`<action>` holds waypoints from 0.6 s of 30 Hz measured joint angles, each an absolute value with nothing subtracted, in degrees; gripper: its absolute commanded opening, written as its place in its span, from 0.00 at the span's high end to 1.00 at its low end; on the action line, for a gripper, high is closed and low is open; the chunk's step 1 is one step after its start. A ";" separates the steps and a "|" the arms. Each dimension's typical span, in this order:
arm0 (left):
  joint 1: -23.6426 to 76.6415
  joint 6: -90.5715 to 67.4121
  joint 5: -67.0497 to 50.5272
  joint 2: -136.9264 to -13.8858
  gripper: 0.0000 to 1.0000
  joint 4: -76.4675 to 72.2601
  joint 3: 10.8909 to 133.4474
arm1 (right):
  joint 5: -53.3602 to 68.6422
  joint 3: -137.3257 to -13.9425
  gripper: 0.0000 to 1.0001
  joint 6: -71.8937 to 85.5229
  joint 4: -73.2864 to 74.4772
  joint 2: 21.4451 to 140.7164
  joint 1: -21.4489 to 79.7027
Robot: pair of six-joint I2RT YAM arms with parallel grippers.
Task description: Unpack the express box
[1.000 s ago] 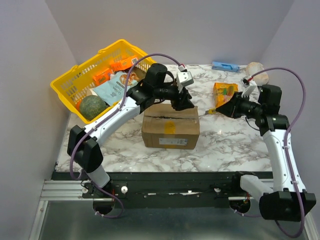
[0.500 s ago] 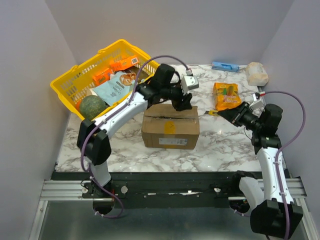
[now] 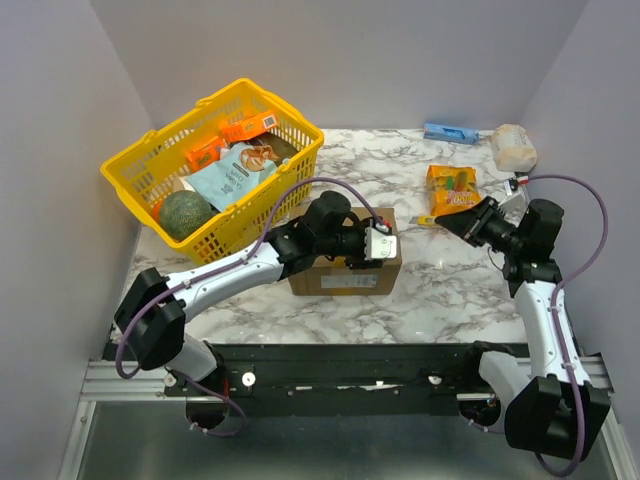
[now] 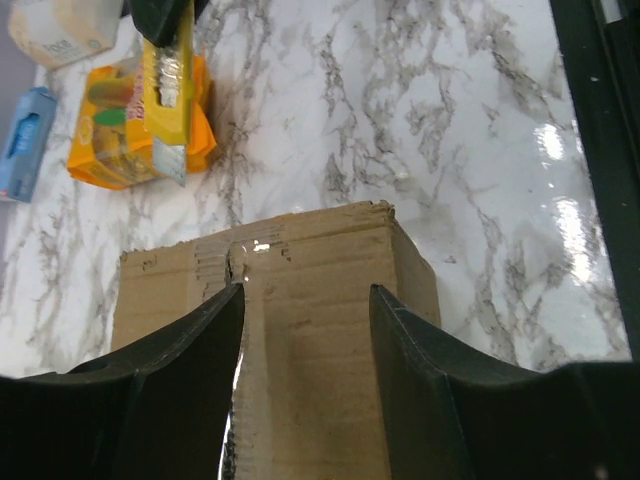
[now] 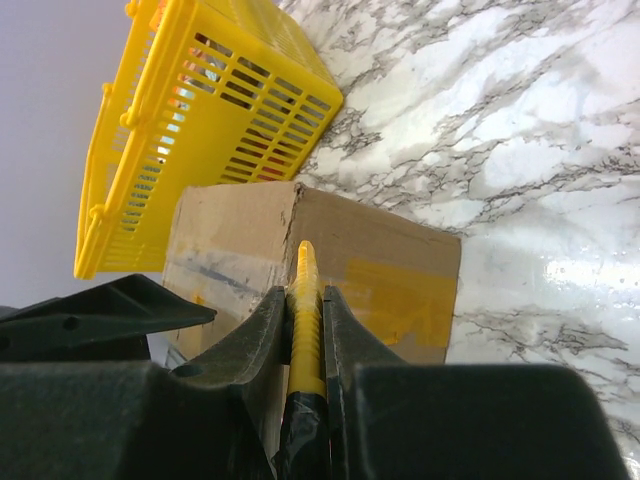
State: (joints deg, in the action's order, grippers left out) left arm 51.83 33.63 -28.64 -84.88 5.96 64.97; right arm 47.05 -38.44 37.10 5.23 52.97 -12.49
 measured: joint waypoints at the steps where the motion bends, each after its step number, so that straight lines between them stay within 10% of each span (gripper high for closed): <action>1: 52.10 34.13 -27.79 -85.17 0.38 3.90 64.60 | 47.09 -38.92 1.00 36.95 5.26 53.60 -12.49; 18: 52.49 26.55 -17.37 -91.64 0.39 -3.81 74.94 | 52.77 -42.63 1.00 32.91 4.56 60.14 -12.49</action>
State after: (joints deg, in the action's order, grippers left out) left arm 52.49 26.55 -17.37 -91.64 -3.81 74.94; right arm 52.77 -42.63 32.91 4.56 60.14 -12.49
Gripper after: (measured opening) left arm 0.615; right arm 0.244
